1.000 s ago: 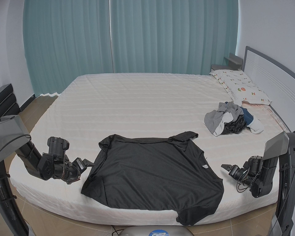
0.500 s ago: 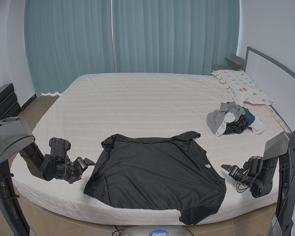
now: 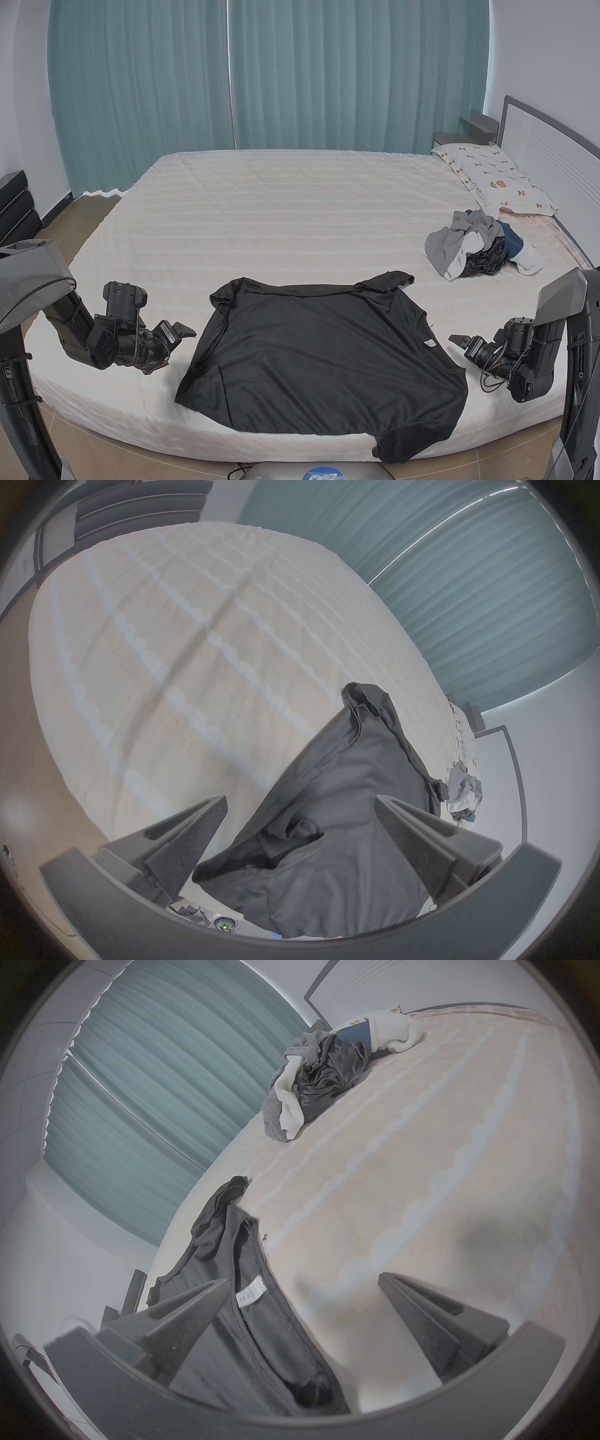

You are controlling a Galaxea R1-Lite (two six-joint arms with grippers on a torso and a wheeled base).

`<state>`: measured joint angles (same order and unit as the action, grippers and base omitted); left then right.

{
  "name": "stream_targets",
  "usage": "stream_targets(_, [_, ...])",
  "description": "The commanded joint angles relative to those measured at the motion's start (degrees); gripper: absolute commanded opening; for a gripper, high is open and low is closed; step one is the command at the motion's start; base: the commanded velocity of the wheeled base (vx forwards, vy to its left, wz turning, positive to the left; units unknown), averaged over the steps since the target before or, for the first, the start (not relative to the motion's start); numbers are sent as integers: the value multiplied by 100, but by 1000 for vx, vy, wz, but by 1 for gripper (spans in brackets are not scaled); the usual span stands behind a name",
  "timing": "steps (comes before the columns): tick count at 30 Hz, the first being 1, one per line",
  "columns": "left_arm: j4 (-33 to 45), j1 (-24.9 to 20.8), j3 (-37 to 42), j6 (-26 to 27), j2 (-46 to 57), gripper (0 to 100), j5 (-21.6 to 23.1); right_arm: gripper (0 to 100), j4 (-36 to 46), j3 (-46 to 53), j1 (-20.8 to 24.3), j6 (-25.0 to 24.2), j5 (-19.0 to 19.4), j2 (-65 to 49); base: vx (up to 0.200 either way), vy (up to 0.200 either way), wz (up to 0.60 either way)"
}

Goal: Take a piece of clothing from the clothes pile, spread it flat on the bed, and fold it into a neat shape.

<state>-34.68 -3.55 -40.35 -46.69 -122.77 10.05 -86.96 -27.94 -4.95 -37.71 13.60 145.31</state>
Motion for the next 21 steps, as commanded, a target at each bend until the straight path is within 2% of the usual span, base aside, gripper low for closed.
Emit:
stream_targets(1, [-21, -85, 1, -16, -36, 100, -38, 100, -14, -10, -6, -9, 2, -3, 200, 0, 0])
stream_targets(2, [-21, -85, 1, -16, -36, 100, -38, 100, -14, -1, -6, -9, 2, -3, 200, 0, 0])
stream_targets(9, [-926, -304, -96, -437, -107, 100, -213, 100, -14, -1, -6, -9, 2, -3, 0, 0, 0])
stream_targets(12, [-1049, -348, -245, -446, -203, 100, -231, 100, -14, -1, -6, -9, 2, -3, 0, 0, 0])
stream_targets(16, [-1023, -384, -781, -455, -581, 100, -319, 100, -14, -1, -6, -9, 2, -3, 0, 0, 0])
stream_targets(18, [-1049, -454, -1247, -455, -1029, 100, -547, 100, -14, -1, 3, -9, 2, -3, 0, 0, 0])
stream_targets(20, [-1049, -454, -1335, -455, -1091, 100, -583, 100, -14, -1, 3, -9, 2, -3, 0, 0, 0])
stream_targets(21, [-1023, -471, -1854, -455, -1478, 100, -714, 100, -14, -1, 3, -9, 2, -3, 0, 0, 0])
